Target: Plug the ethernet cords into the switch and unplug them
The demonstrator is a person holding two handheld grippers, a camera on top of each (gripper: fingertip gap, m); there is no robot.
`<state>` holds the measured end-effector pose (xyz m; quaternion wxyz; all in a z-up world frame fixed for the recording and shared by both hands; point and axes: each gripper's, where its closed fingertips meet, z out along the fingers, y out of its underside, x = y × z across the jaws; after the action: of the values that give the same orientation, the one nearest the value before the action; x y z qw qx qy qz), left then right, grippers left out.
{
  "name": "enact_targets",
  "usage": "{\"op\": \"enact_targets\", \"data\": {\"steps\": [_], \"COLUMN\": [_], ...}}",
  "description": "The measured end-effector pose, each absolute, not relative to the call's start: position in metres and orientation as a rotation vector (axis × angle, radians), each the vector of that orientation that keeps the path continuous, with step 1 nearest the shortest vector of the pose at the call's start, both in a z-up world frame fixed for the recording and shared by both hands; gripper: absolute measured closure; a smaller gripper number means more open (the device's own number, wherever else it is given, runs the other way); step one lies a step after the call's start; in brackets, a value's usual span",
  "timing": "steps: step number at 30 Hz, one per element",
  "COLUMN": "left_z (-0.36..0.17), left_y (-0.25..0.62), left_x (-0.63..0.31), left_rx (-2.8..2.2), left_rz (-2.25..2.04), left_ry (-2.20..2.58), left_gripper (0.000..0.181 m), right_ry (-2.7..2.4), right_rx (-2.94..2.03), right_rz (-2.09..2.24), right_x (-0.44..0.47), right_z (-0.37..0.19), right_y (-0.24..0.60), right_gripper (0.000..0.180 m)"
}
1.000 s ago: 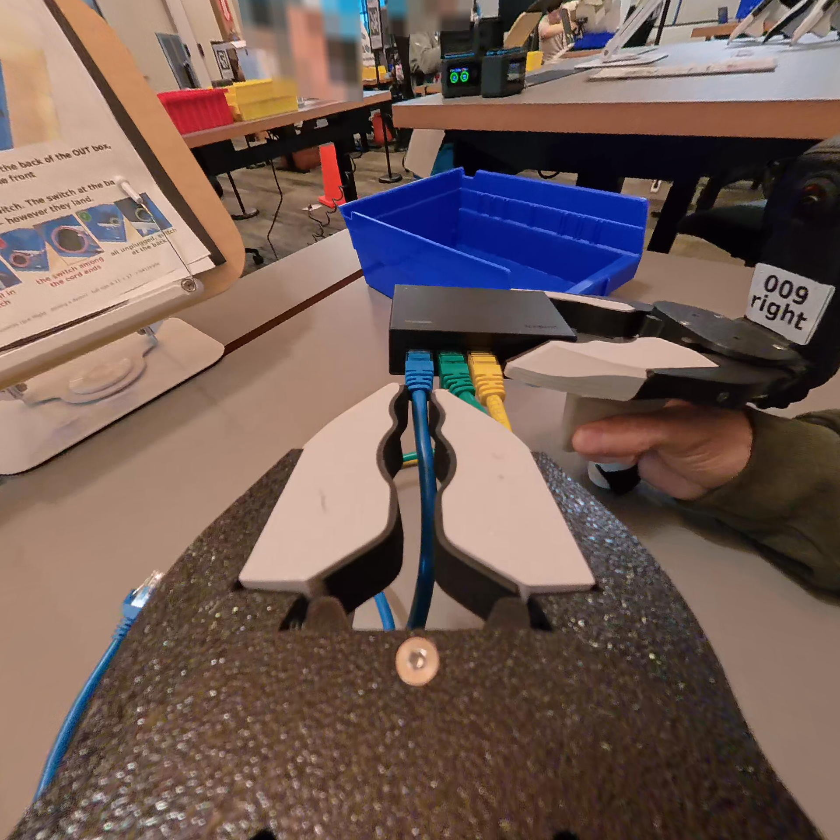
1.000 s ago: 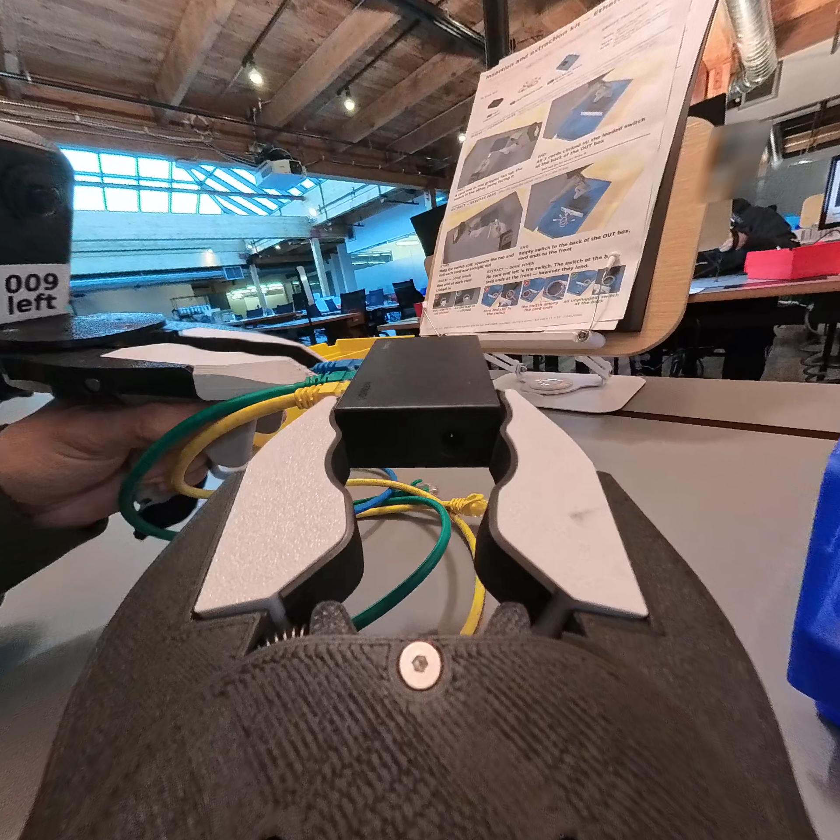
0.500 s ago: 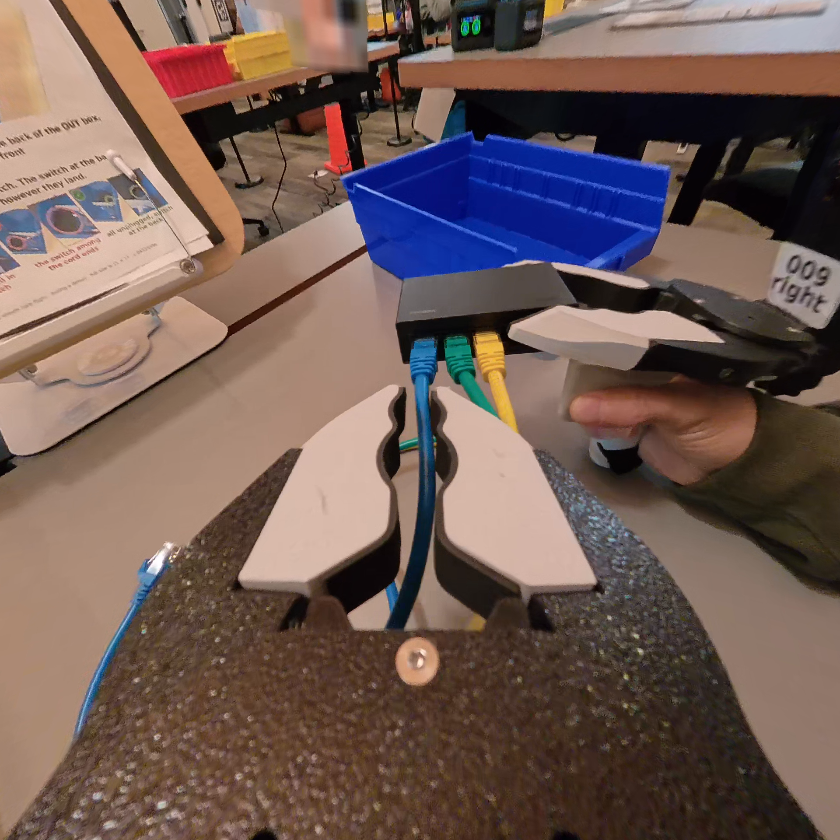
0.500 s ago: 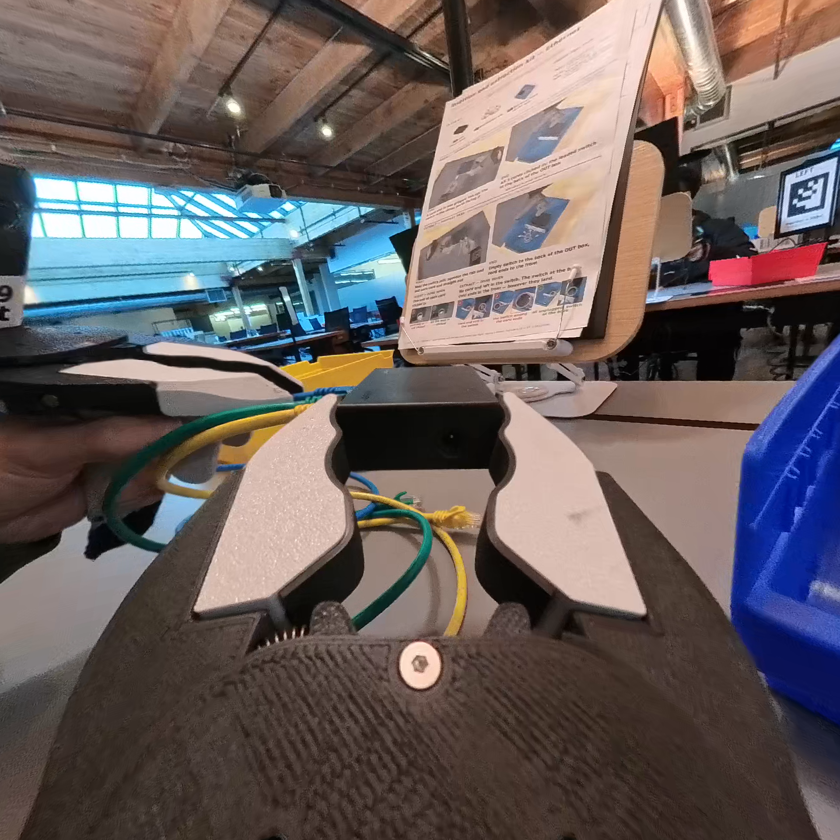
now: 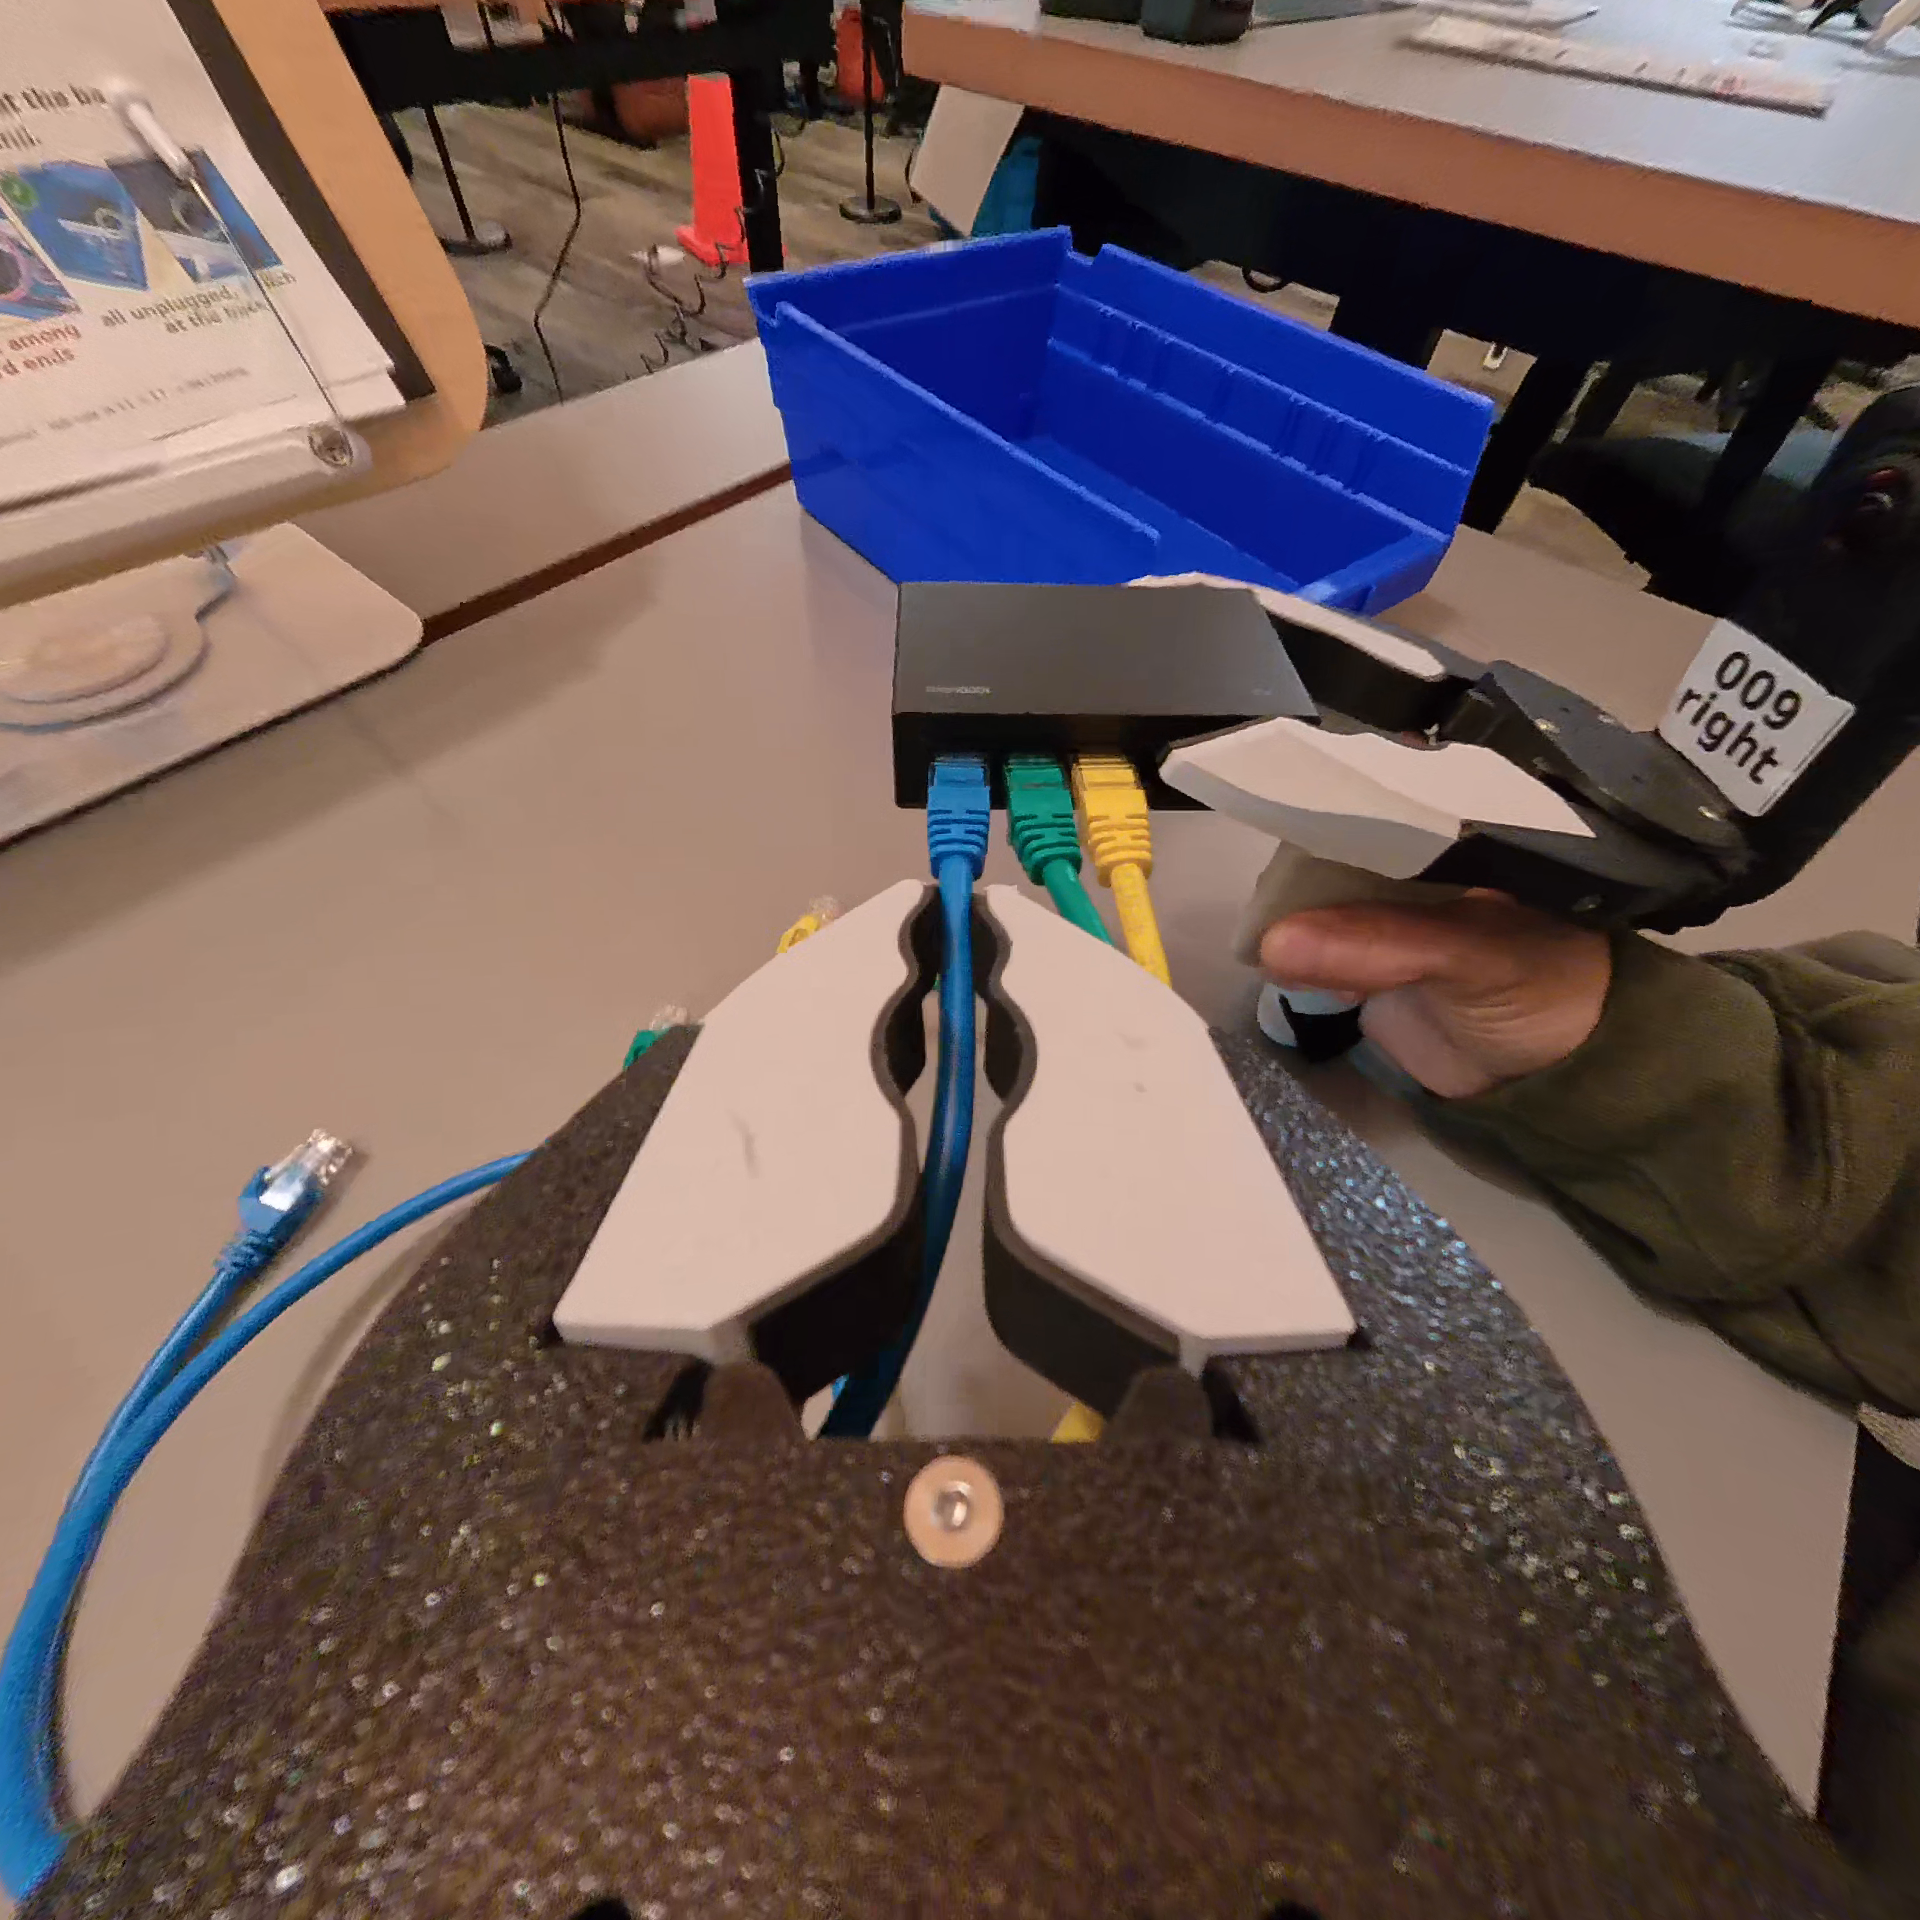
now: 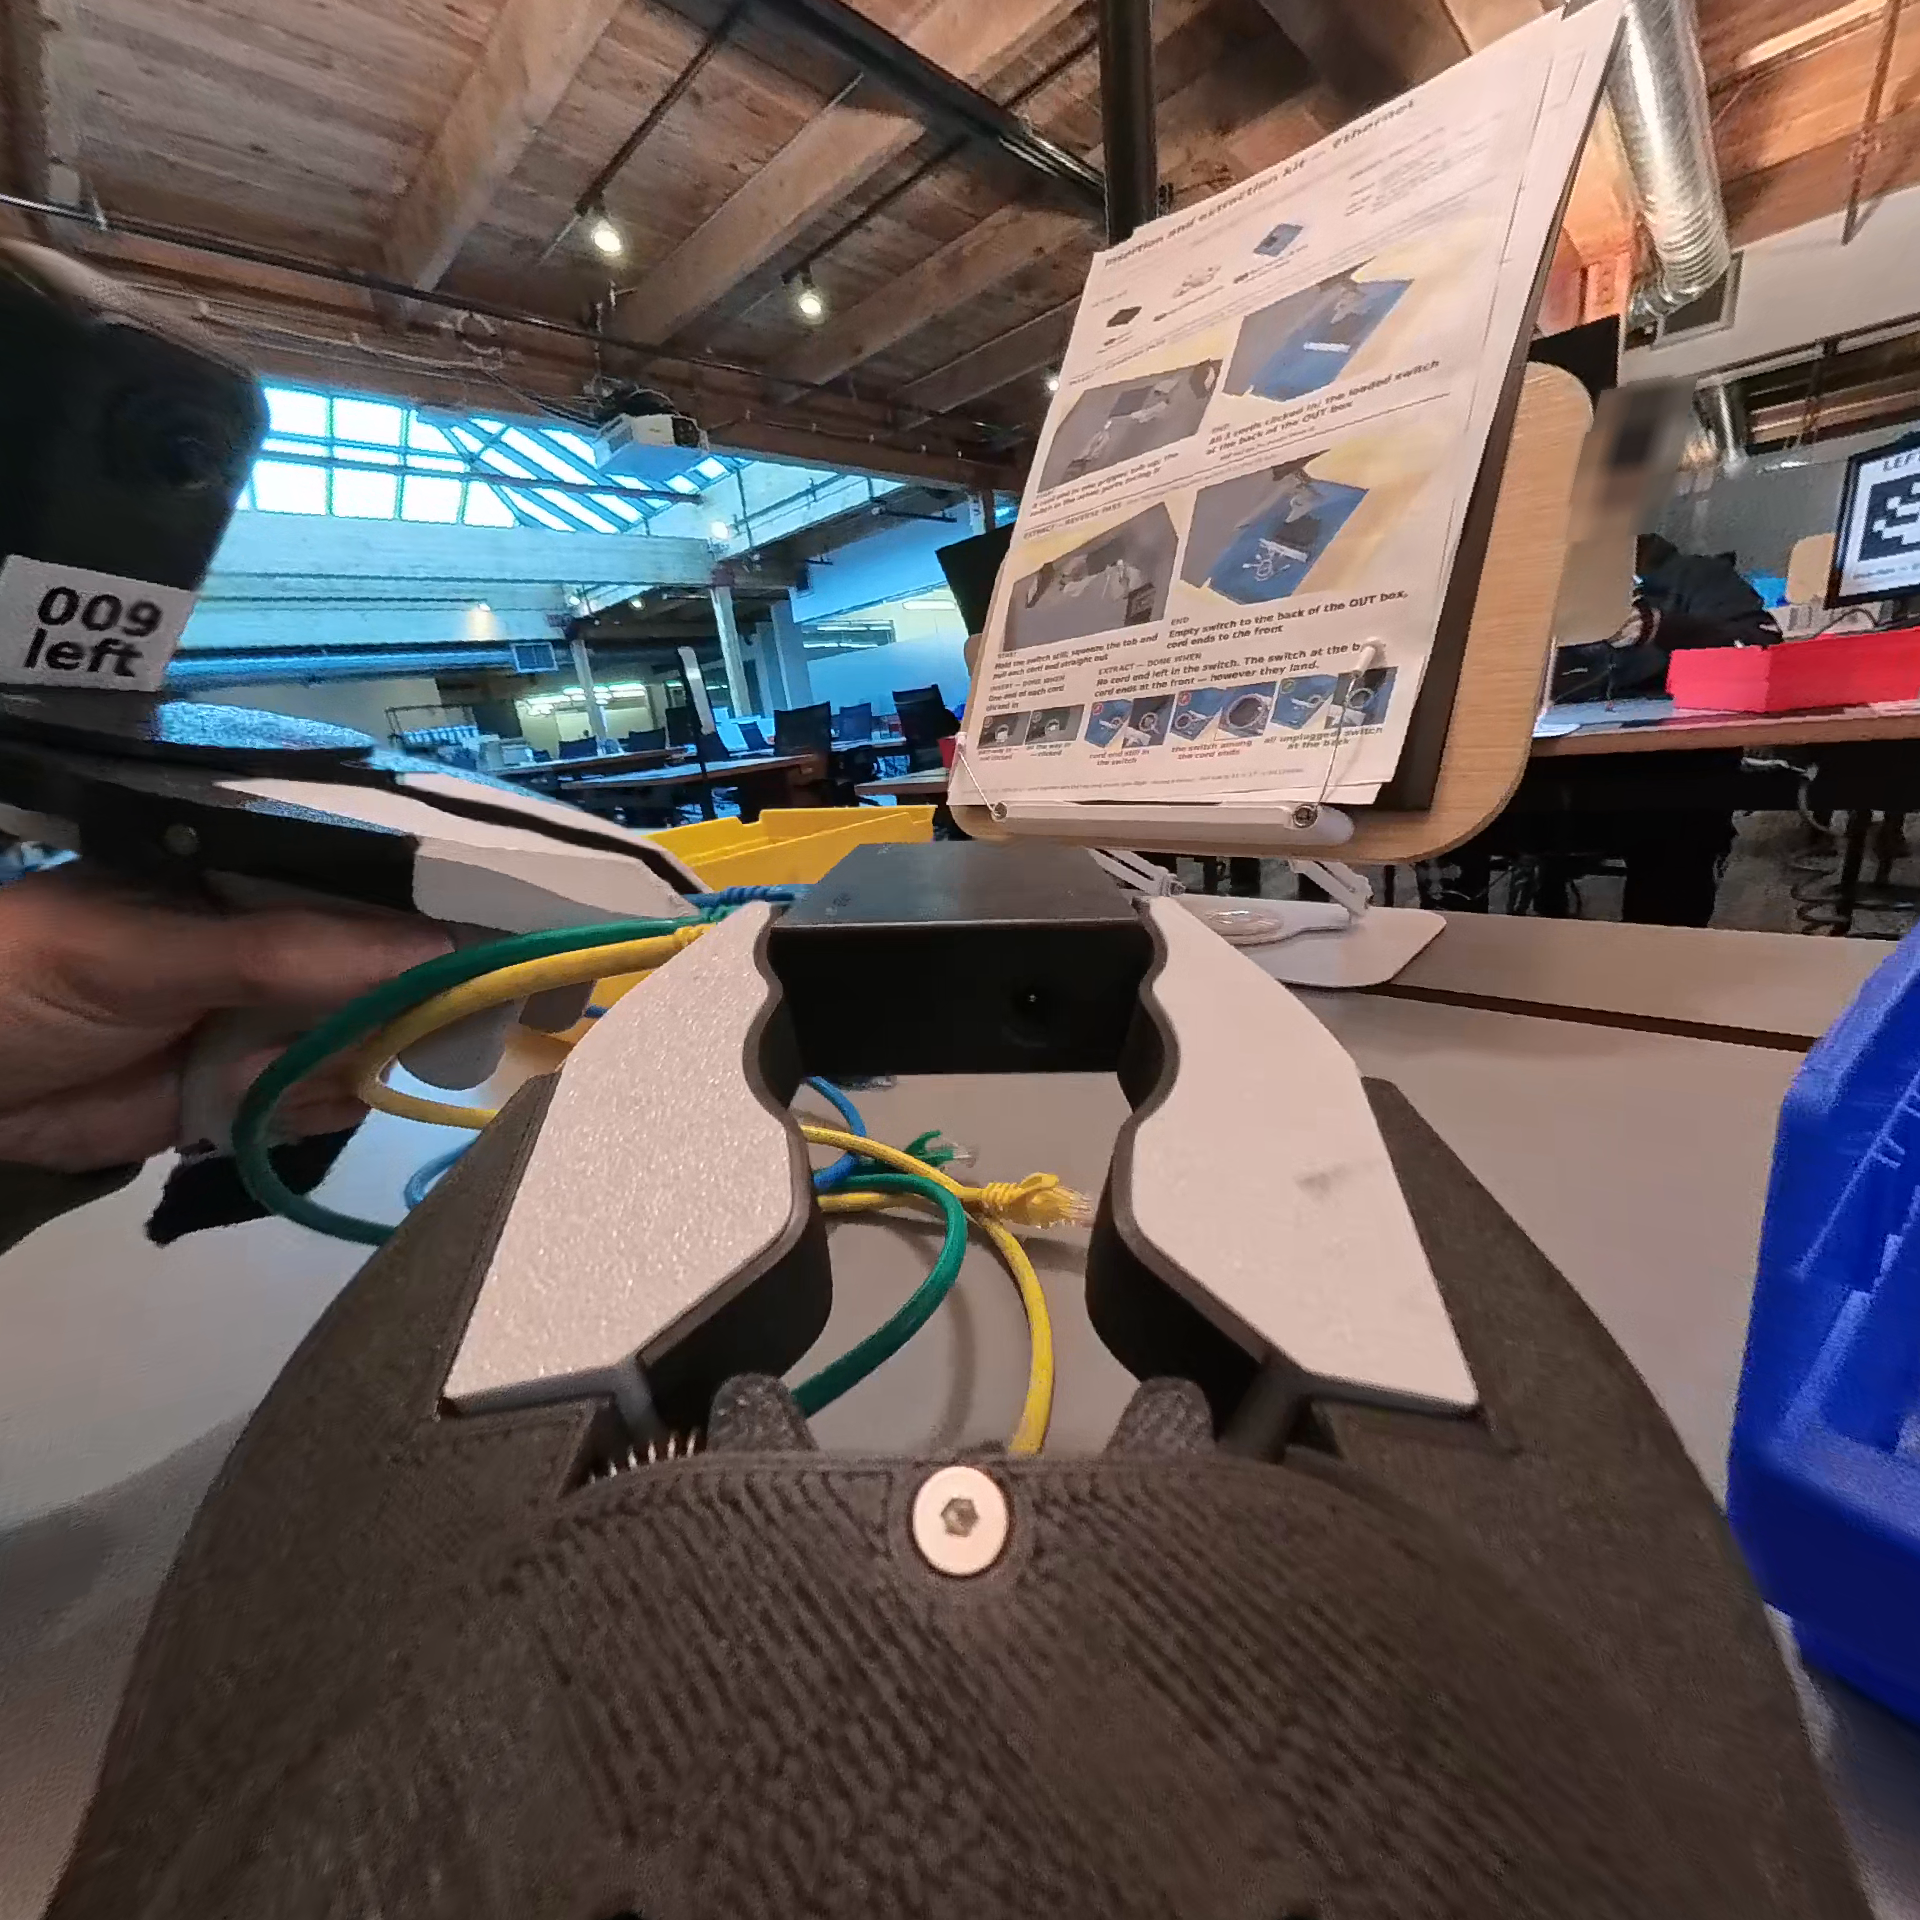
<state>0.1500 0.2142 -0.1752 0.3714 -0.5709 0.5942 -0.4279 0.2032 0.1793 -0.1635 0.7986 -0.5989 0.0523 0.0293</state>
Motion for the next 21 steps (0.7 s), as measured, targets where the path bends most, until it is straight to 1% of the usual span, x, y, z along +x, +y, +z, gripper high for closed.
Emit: {"op": "enact_targets", "data": {"steps": [9,13,21], "left_z": [-0.1784,-0.1714,-0.173], "left_y": [0.2208,0.2195,0.2215], "left_x": [0.1448,0.1499,0.1521], "left_rx": [-1.321,-1.319,-1.315], "left_rz": [-0.895,-0.985,-0.998], "left_ry": [1.627,1.541,1.579], "left_gripper": [0.176,0.176,0.176], "right_ry": [0.041,0.062,0.077], "right_rx": [-1.334,-1.325,-1.334], "right_rz": [0.017,0.016,-0.003], "right_x": [0.1944,0.1975,0.1989], "right_z": [-0.1668,-0.1659,-0.1665], "right_y": [0.1837,0.1826,0.1841], "right_gripper": [0.118,0.118,0.118]}}
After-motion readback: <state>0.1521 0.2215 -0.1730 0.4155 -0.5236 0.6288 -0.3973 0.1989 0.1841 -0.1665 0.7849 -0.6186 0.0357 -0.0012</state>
